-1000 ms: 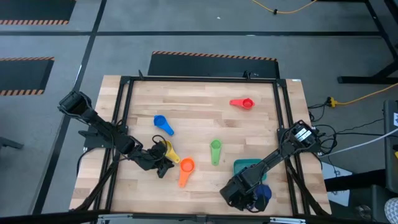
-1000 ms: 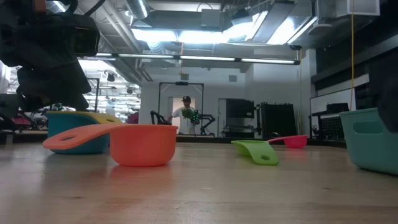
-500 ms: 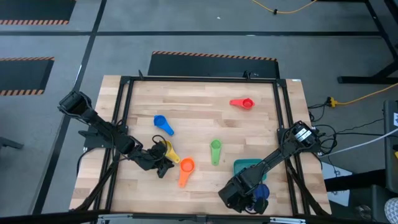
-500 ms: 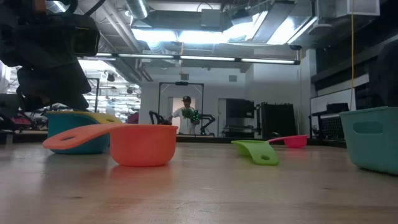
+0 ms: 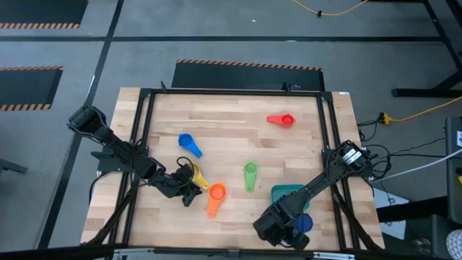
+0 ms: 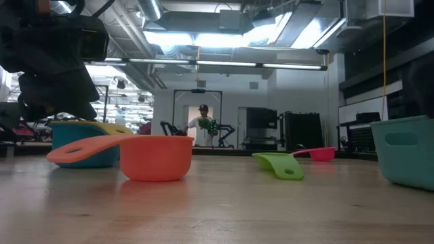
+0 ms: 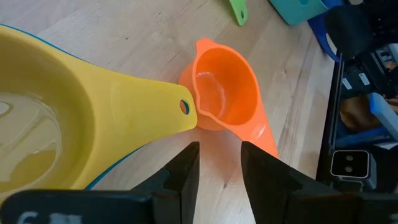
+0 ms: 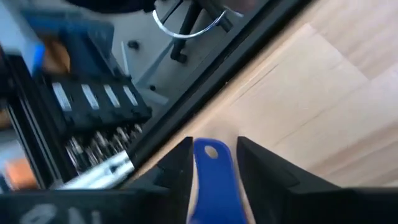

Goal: Nest measuring cups in basket
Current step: Stack the dark blue measuring nest cup into the yellow measuring nest cup

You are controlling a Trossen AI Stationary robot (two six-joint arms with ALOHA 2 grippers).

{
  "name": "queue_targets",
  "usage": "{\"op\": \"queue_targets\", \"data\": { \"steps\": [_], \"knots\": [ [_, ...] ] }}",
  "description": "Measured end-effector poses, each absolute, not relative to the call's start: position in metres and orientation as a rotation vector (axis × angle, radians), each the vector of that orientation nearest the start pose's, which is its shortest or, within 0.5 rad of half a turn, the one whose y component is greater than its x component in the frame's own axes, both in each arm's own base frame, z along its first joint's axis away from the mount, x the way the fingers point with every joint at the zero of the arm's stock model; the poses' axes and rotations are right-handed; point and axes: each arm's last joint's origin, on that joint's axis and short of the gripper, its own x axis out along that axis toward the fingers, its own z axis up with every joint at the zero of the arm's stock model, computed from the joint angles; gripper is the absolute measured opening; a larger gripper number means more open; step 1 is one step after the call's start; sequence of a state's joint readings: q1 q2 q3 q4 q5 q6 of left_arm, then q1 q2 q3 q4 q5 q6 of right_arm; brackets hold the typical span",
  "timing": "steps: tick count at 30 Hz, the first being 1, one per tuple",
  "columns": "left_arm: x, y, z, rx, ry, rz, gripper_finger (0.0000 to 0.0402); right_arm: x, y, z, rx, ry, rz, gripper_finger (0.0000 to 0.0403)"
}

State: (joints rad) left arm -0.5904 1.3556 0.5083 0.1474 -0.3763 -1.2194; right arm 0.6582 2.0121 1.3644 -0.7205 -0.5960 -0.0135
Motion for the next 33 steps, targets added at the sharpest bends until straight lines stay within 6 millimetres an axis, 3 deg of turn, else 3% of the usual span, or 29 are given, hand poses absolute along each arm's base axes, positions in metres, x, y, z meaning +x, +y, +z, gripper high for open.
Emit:
{"op": "queue_targets", "data": {
  "steps": [4,8,18,33],
  "knots": [
    [0.208,-0.126,0.157,-0.849,0.643,0.193,0.0111,0.299,0.246,0.153,0.134,1.514,0.885,0.015],
    [0.211,-0.122,0.157,-0.837,0.62,0.215,0.0111,0.302,0.247,0.154,0.216,1.53,0.821,0.0151],
    [0.218,-0.127,0.171,-0.746,0.489,0.087,0.0111,0.29,0.262,0.155,0.119,1.477,0.997,0.0151],
    [0.219,-0.127,0.171,-0.749,0.491,0.076,0.0111,0.285,0.267,0.155,0.145,1.507,0.971,0.0152]
  ]
}}
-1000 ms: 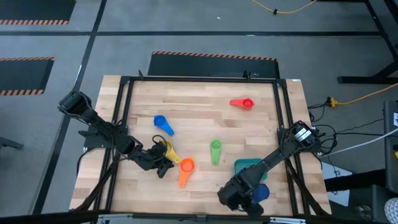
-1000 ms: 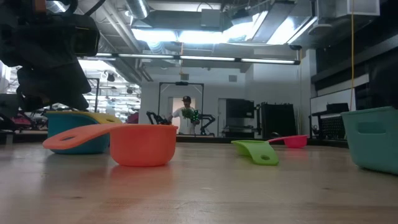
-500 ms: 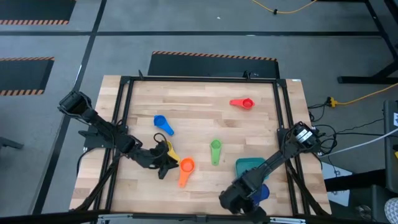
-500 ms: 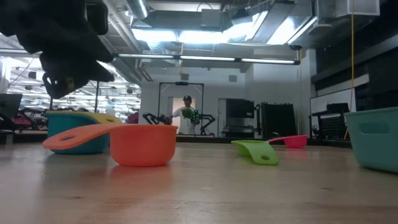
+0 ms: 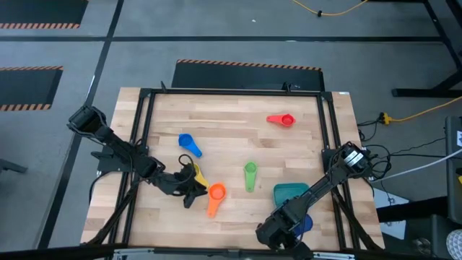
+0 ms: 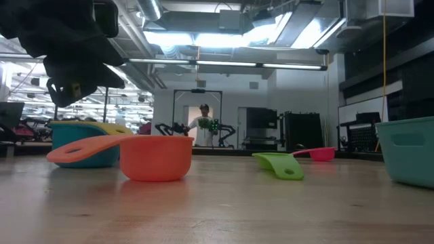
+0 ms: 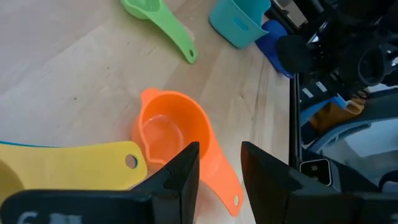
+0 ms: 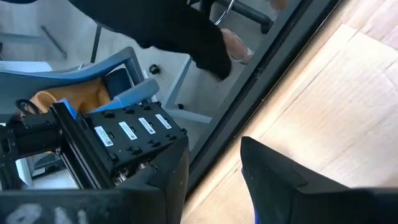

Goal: Nest measuring cups in basket
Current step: Stack the dark blue measuring nest cup into the yellow measuring nest cup

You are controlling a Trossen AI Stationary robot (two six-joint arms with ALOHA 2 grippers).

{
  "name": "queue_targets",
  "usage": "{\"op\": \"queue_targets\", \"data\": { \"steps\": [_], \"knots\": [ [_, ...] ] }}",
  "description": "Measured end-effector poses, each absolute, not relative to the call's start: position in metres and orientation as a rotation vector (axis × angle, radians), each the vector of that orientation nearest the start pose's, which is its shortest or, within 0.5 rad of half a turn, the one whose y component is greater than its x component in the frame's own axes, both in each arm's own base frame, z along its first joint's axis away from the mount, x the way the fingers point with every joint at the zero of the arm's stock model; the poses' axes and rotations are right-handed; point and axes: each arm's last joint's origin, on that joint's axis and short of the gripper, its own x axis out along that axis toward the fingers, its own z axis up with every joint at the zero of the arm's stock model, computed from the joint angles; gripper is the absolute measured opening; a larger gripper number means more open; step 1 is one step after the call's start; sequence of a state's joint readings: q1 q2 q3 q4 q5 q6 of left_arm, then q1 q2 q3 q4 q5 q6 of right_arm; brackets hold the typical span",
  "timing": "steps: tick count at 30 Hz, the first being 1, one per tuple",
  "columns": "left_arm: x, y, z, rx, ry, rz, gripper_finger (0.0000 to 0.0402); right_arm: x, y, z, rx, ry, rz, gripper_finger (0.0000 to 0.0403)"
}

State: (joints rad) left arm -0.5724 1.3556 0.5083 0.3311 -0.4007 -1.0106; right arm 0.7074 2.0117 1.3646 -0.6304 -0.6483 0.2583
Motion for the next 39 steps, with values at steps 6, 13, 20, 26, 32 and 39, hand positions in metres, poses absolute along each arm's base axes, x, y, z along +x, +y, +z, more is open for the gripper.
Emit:
{"op": "queue_targets", "data": {
  "steps": [6,13,20,26,32,39],
  "knots": [
    [0.22,-0.125,0.171,-0.729,0.485,0.084,0.0111,0.285,0.267,0.155,0.179,1.53,0.936,0.0152],
    [0.223,-0.119,0.171,-0.676,0.477,0.094,0.0111,0.283,0.267,0.157,0.242,1.579,0.964,0.0152],
    [0.225,-0.116,0.171,-0.654,0.473,0.103,0.0111,0.274,0.265,0.156,0.197,1.649,0.941,0.0152],
    [0.225,-0.116,0.171,-0.654,0.474,0.102,0.0111,0.26,0.268,0.169,0.087,1.639,0.835,0.0152],
    [0.225,-0.116,0.171,-0.657,0.473,0.103,0.0111,0.259,0.267,0.171,0.112,1.638,0.682,0.0152],
    [0.225,-0.116,0.171,-0.657,0.473,0.103,0.0111,0.26,0.269,0.172,0.115,1.624,0.693,0.0152]
  ]
}}
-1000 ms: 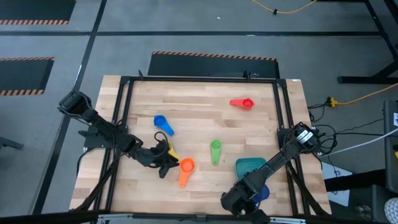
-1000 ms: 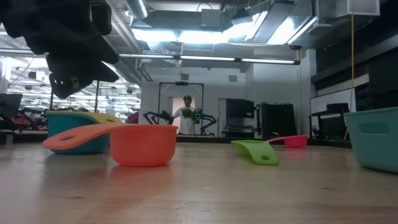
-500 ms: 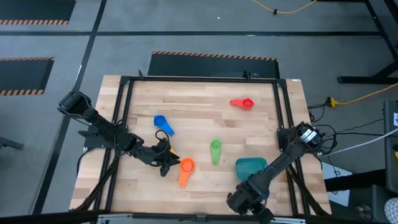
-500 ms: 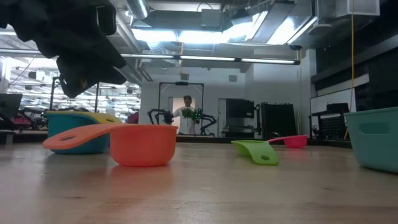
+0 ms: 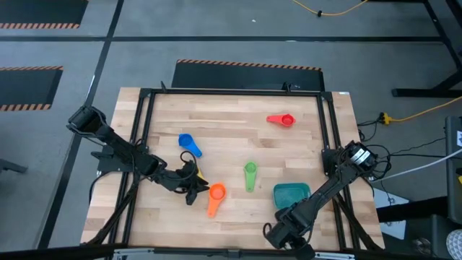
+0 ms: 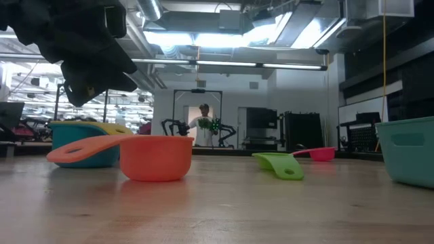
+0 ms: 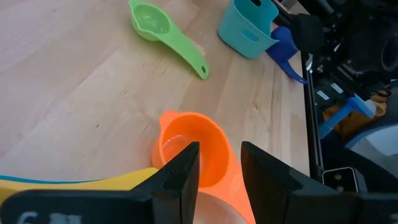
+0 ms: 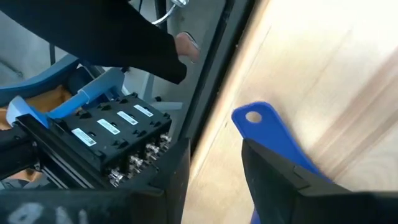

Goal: Nest measuring cups in basket
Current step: Stack the dark blue measuring nest cup into the yellow measuring nest cup

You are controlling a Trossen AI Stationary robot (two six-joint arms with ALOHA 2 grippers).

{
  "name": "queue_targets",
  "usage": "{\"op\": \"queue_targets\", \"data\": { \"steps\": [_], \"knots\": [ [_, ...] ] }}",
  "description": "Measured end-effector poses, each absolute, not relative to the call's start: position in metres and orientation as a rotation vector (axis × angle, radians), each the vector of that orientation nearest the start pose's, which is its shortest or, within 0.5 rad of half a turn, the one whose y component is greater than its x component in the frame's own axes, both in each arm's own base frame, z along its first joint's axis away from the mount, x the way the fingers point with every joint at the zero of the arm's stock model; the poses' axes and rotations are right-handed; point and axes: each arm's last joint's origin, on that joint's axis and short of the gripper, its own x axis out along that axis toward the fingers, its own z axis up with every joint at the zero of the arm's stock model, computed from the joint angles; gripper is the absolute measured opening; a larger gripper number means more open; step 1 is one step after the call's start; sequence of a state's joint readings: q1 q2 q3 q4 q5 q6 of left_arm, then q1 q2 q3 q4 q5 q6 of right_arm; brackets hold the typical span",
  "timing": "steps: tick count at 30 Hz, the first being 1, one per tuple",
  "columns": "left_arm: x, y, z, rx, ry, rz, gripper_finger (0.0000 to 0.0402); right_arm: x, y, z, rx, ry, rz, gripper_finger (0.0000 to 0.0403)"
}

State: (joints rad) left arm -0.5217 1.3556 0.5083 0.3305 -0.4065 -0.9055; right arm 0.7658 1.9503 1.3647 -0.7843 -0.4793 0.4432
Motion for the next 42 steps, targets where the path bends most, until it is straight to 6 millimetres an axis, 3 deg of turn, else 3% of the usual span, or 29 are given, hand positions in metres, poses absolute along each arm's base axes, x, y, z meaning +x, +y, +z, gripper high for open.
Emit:
{"op": "queue_targets", "data": {
  "steps": [14,21,24,31,42],
  "knots": [
    [0.2249,-0.1161,0.1709,-0.657,0.473,0.103,0.0111,0.2604,0.2663,0.171,0.048,1.603,0.704,0.0152],
    [0.2249,-0.1161,0.1709,-0.657,0.473,0.103,0.0111,0.2592,0.2679,0.172,0.063,1.612,0.804,0.0153],
    [0.2249,-0.1161,0.1709,-0.657,0.473,0.103,0.0111,0.2593,0.2688,0.1725,0.063,1.603,0.844,0.0176],
    [0.2249,-0.1161,0.1709,-0.657,0.473,0.103,0.0111,0.2598,0.2692,0.1724,0.057,1.594,0.85,0.0284],
    [0.2249,-0.1161,0.1709,-0.657,0.473,0.103,0.0111,0.2596,0.2695,0.1722,0.073,1.604,0.823,0.0296]
  ]
}}
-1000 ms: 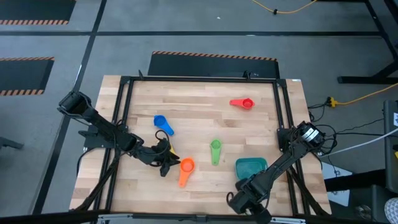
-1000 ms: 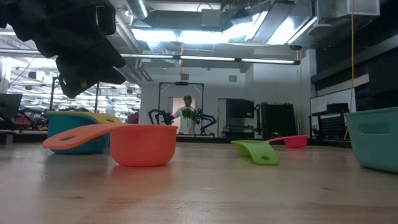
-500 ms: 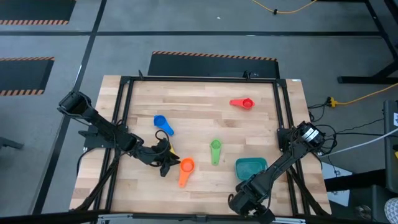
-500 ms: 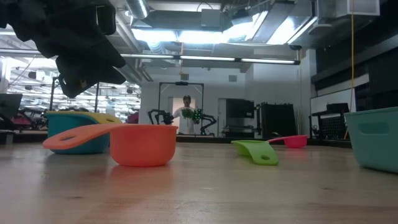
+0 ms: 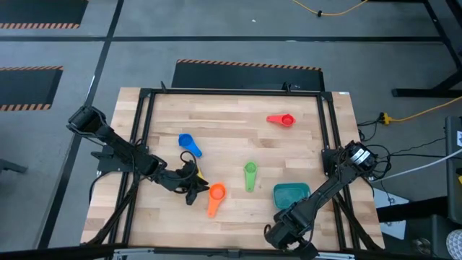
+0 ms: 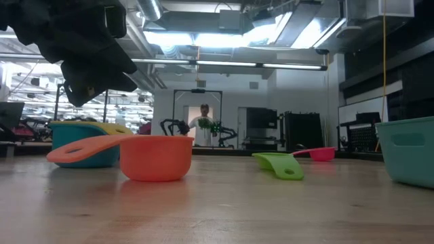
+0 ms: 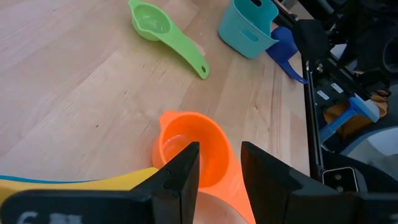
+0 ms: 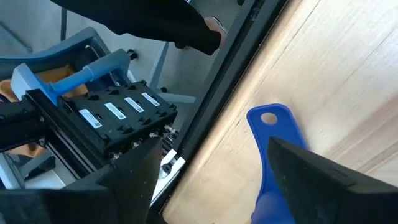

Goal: Nest measuring cups in basket
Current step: Stack the dark blue measuring nest cup into the yellow measuring nest cup

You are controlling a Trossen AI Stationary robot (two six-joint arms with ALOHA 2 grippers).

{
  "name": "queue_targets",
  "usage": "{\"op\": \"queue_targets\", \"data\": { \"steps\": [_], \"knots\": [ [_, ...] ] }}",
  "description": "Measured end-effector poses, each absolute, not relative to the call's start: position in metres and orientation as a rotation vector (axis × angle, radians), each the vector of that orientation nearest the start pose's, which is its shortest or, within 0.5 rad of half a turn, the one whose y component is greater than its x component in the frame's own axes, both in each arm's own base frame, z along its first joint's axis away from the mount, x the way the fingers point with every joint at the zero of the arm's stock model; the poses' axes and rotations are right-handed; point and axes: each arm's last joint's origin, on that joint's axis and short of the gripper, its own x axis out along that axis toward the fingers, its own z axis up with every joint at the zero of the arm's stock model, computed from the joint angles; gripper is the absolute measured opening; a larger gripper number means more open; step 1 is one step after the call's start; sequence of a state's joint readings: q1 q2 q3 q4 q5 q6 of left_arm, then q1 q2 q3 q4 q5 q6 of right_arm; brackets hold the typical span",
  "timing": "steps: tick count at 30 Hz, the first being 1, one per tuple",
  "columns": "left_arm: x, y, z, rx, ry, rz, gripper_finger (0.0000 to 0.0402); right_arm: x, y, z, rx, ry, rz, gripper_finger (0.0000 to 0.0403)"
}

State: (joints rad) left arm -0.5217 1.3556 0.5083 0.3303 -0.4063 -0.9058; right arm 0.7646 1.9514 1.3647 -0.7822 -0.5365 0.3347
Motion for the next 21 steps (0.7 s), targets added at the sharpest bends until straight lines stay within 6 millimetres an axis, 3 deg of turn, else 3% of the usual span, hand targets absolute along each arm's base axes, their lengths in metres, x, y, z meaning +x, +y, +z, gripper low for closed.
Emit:
{"op": "queue_targets", "data": {
  "steps": [5,15,21],
  "knots": [
    [0.225,-0.116,0.171,-0.657,0.473,0.102,0.0111,0.255,0.275,0.171,-0.016,1.564,0.75,0.0296],
    [0.225,-0.116,0.171,-0.657,0.473,0.103,0.0111,0.224,0.304,0.168,-0.261,1.376,0.544,0.0296],
    [0.225,-0.116,0.171,-0.657,0.473,0.103,0.0111,0.22,0.307,0.167,-0.295,1.357,0.531,0.0296]
  ]
}}
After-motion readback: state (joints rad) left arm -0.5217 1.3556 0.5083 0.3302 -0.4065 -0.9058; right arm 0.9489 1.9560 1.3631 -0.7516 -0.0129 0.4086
